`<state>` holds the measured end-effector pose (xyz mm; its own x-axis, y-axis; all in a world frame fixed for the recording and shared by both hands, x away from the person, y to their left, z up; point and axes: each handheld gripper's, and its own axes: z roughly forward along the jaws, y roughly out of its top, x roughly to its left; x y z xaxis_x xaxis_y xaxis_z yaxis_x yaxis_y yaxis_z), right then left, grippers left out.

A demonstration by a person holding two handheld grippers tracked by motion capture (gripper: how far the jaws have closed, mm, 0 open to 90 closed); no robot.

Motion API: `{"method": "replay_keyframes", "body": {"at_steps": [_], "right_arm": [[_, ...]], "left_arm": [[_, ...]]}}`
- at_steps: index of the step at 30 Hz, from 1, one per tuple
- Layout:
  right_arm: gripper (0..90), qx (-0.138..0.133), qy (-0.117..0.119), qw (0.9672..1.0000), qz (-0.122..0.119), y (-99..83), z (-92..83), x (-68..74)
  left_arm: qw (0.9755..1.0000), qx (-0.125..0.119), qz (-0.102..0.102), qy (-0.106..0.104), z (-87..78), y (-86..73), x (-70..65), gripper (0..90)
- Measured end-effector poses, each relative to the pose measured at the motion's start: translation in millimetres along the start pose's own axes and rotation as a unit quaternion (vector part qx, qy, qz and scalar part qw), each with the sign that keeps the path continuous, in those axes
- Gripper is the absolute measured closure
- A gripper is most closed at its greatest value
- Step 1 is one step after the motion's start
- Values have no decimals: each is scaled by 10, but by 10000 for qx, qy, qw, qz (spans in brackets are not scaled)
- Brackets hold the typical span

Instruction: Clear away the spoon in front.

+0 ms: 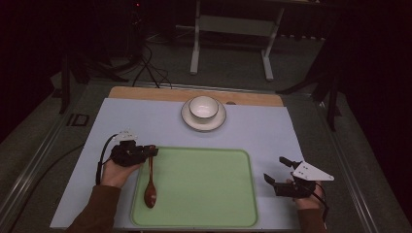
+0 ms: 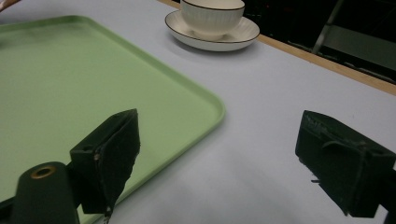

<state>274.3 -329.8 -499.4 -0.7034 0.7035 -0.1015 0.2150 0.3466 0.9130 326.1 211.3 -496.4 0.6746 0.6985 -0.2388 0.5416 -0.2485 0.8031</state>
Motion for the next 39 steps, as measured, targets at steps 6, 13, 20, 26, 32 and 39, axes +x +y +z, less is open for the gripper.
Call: {"method": "replay_keyframes", "body": {"at_steps": [6, 13, 20, 26, 32, 39], "right_arm": [[137, -3, -1, 10000, -6, 1, -1, 0], [137, 7, 5, 10000, -12, 0, 6, 0], [137, 18, 7, 10000, -11, -1, 8, 0], [137, 19, 9, 10000, -13, -1, 8, -1], [137, 23, 8, 10000, -10, -1, 9, -1], [137, 21, -5, 10000, -5, 0, 5, -6]], "left_arm": [[9999, 94, 63, 16, 87, -39, 8, 708], [9996, 221, 84, 133, 159, -99, 81, 682], [9995, 260, 32, 153, 194, -131, 119, 669], [9988, 414, 56, 237, 259, -159, 130, 652], [9982, 530, 46, 267, 269, -201, 142, 639], [9964, 747, 228, 332, 272, -242, 99, 620]]}}
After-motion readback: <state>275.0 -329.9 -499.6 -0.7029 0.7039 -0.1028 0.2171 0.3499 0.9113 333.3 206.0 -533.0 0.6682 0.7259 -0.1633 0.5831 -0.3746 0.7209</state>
